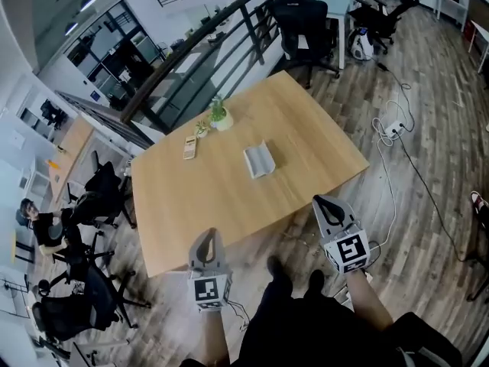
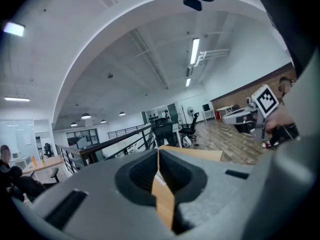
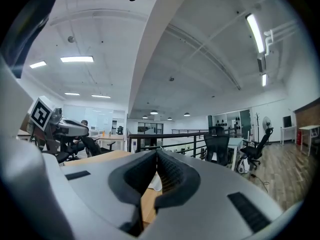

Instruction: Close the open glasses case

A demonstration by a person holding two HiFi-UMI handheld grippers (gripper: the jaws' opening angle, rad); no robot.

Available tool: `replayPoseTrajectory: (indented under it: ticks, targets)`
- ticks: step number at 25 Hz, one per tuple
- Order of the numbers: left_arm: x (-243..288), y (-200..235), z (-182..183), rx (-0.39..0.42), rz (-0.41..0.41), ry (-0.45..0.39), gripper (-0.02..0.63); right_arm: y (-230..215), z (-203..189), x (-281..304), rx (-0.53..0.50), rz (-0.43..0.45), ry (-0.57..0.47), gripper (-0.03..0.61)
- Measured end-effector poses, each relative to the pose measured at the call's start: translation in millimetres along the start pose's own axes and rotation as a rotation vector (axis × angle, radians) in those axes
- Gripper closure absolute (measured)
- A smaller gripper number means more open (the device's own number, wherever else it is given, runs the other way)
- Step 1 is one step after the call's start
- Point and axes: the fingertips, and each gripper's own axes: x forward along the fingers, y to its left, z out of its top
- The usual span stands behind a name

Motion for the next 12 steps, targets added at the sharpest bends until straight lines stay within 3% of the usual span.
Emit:
replayPoseTrajectory:
  ticks: [5, 12]
  targets:
    - [27, -6, -16, -0.026, -0.072, 0.03, 0.604, -9, -13, 17, 0.007, -0.004, 0.029, 0.563]
    - [79, 24, -18, -0.059, -0.098, -0.014, 0.604, -12, 6, 65, -0.036, -0.026, 0.05, 0.563]
